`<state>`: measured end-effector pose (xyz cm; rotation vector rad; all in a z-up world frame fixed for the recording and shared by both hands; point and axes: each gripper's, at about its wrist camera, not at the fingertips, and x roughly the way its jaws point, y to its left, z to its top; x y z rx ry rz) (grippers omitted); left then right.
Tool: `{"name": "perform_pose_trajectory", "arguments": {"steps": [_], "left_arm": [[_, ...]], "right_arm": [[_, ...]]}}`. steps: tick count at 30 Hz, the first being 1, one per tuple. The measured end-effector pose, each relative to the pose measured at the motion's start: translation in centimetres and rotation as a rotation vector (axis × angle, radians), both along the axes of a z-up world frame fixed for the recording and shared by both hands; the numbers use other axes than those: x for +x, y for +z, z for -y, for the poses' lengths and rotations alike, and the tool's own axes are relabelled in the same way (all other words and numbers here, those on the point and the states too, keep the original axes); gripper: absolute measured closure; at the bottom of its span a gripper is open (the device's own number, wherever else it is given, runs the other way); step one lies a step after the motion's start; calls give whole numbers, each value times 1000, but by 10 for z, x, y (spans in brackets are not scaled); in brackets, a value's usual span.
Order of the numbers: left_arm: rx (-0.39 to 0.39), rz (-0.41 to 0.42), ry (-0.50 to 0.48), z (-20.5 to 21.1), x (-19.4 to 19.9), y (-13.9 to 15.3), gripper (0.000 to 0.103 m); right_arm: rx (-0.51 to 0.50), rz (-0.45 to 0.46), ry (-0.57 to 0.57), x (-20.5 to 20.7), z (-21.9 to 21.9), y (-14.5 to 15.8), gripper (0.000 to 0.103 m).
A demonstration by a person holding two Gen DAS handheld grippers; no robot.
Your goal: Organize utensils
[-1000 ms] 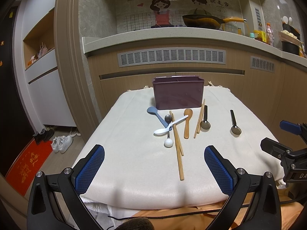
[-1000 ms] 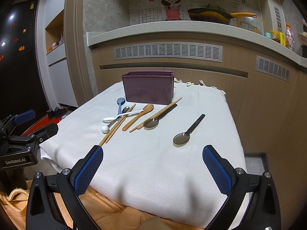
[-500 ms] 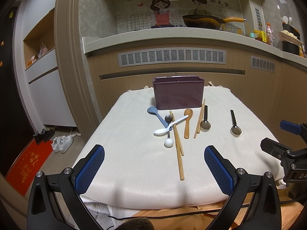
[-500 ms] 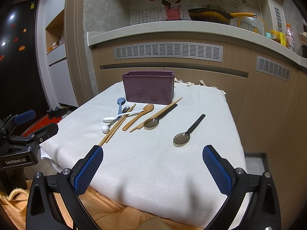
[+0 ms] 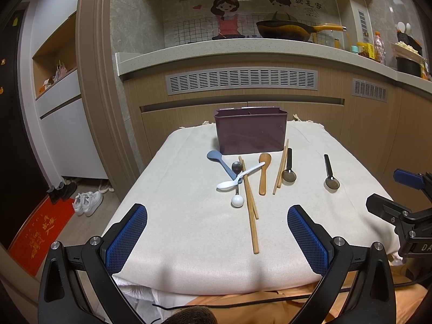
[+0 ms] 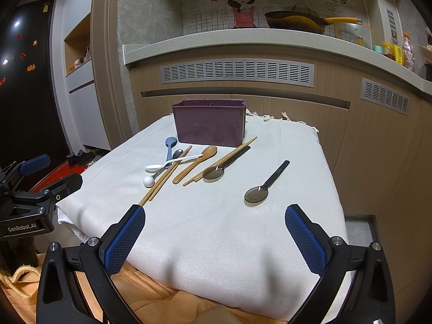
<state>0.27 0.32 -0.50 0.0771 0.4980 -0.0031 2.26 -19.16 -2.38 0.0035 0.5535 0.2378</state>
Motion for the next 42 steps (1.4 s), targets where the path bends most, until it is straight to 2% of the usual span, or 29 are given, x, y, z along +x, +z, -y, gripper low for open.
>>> {"name": "perform_pose_trajectory", "arguments": {"steps": [8, 15, 19, 24, 29, 33, 37, 39, 42], "left_arm": [[10, -17, -6, 1, 4, 0, 0], [2, -30, -8, -1, 25, 2, 0], [-12, -28, -25, -2, 40, 4, 0], [-73, -29, -68, -8, 64, 5, 0], [-78, -41, -59, -11, 103, 3, 0], [-90, -134, -50, -12, 146, -7, 0], [-58, -179, -30, -12, 187, -19, 0], [-69, -212, -29, -15, 208, -24, 0], [-92, -261, 30, -26, 244, -35, 0]], "right_arm": [[-10, 12, 8, 4, -1, 1, 0], [-20, 44, 9, 19, 0, 10, 0], [-36, 66, -5, 33, 0, 16, 0], [-67, 83, -9, 55, -1, 22, 0], [-84, 49, -9, 87, -2, 16, 0], [-81, -10, -5, 119, 0, 5, 0], [-92, -57, 2, 148, -3, -7, 0], [-103, -74, 9, 161, -4, -10, 0], [-134, -97, 30, 182, -10, -16, 0]]}}
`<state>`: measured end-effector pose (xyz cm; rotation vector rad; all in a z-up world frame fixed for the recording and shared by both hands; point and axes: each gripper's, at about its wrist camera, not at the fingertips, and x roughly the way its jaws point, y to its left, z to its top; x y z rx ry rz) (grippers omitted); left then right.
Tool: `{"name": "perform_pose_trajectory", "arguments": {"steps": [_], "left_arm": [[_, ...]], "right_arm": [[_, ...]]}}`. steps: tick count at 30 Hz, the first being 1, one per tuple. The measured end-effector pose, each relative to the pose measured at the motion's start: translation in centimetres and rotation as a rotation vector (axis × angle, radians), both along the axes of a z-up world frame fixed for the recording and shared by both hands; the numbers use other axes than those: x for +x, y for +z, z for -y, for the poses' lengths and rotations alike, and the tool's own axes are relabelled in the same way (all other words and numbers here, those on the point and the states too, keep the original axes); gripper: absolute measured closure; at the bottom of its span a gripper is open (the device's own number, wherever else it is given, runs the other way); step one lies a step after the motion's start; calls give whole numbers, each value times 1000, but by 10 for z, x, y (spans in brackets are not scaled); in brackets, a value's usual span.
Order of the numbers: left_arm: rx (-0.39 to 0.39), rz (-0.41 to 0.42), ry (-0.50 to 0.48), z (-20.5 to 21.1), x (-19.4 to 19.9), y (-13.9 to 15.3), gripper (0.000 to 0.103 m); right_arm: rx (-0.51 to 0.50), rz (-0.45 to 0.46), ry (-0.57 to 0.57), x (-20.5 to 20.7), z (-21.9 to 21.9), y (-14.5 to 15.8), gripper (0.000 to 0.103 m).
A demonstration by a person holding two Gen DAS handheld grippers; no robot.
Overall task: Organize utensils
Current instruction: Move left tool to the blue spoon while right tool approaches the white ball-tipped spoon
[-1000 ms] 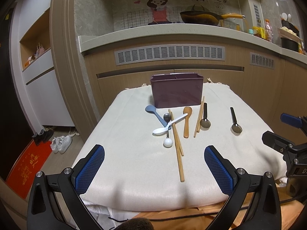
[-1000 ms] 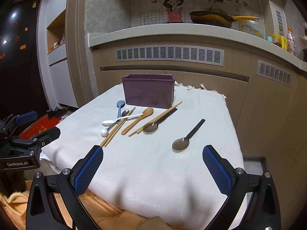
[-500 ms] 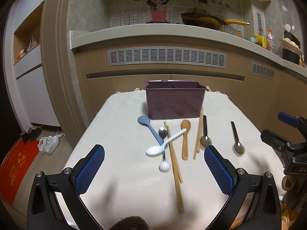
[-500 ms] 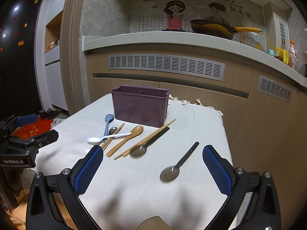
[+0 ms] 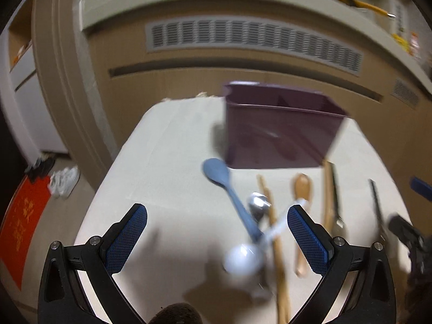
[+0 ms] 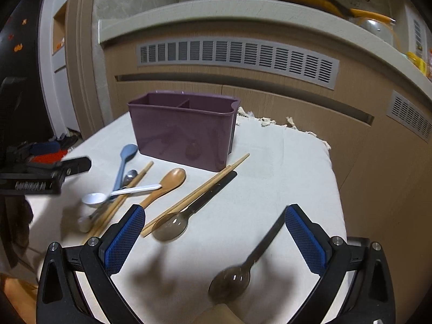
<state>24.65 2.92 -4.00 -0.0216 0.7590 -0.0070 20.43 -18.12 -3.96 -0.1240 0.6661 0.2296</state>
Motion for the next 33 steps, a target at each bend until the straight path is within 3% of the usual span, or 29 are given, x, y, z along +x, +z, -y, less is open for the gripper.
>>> {"name": "perform_pose_trajectory", "arguments": {"steps": [3, 8, 12, 14, 20, 25, 29, 31, 33], "left_arm": [[-20, -30, 21, -7, 29, -9, 0], [24, -71, 17, -3, 73, -24, 2], [21, -129, 5, 0, 98, -39, 22], [15, -151, 4, 0, 107, -44, 25], [-19, -226, 29, -3, 124, -63, 36], [-62, -233, 67, -9, 129, -62, 37], [-43, -232, 43, -9, 130, -63, 37], [-32, -224, 28, -9, 126, -62, 42], [-26, -206, 13, -9, 123, -60, 62]], "right_arm": [[-17, -6, 19, 16, -7, -5, 0], [-23, -14, 40, 36, -16, -8, 0], [-40, -31, 75, 48, -26, -12, 0], [-52, -35, 91, 51, -30, -14, 0], [-40, -63, 102, 59, -29, -21, 0], [-35, -66, 104, 62, -29, -20, 0], [-39, -63, 110, 60, -33, -19, 0], [-39, -63, 116, 61, -37, -17, 0], [-40, -63, 124, 60, -40, -15, 0]]}}
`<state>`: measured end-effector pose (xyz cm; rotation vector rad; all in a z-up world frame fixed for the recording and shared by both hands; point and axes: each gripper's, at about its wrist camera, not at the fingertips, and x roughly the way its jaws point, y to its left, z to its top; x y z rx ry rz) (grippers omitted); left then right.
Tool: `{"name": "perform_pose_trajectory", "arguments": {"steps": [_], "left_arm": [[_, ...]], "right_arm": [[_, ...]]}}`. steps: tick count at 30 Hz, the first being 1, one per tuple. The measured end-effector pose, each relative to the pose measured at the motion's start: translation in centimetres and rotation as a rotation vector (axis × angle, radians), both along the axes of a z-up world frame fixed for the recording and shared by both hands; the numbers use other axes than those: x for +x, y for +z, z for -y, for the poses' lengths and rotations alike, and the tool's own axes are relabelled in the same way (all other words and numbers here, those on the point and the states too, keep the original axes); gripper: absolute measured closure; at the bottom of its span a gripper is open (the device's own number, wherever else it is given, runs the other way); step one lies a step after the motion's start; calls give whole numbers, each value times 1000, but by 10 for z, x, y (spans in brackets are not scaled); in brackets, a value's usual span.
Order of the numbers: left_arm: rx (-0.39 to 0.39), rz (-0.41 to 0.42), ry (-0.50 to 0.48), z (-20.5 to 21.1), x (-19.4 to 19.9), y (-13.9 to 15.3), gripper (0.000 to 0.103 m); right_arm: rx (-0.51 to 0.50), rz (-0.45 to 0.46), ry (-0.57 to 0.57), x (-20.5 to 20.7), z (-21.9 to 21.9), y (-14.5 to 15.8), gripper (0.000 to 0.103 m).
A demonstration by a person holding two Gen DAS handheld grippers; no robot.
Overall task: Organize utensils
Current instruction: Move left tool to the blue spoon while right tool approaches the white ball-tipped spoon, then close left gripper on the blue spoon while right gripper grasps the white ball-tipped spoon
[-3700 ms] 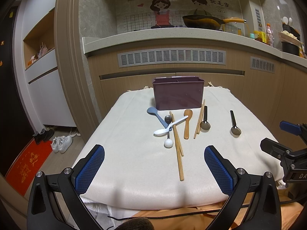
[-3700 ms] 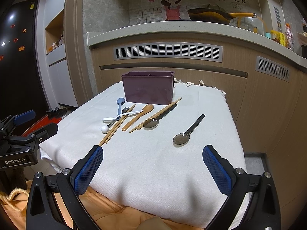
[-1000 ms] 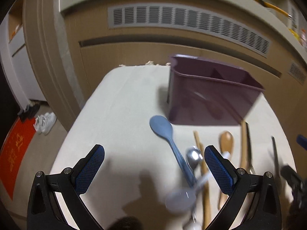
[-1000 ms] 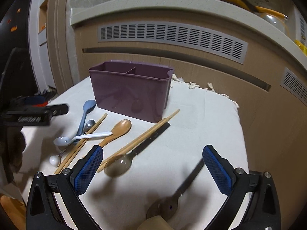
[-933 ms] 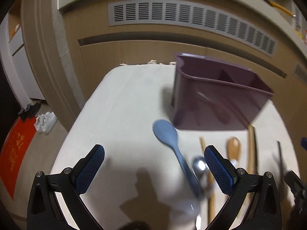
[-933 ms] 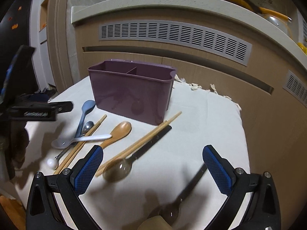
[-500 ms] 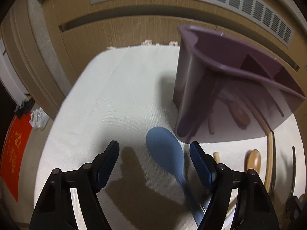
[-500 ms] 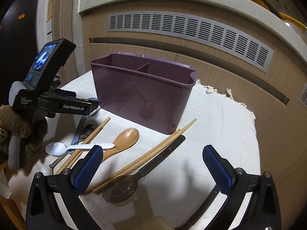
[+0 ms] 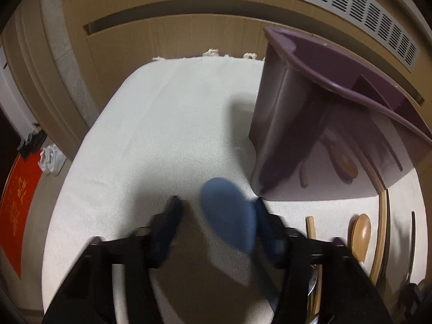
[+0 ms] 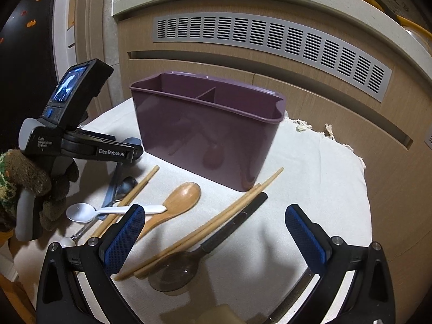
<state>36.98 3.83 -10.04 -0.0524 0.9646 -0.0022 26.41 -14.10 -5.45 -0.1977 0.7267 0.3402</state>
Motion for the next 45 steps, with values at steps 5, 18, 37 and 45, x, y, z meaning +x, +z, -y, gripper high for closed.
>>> {"name": "perform_pose_trajectory", "arguments": {"steps": [5, 18, 37, 45], "left_arm": [[-31, 86, -32, -6, -22, 17, 69], [-54, 334, -10, -50, -103, 72, 87], [-153, 203, 96, -85, -100, 41, 49], [-133, 199, 115, -83, -108, 47, 38]], "right_arm": [[-3, -2, 99, -4, -20, 5, 0], [-51, -127, 337, 8, -103, -18, 29], [-10, -228, 463, -56, -126, -34, 66], [-68, -183, 424, -59, -104, -27, 82]]}}
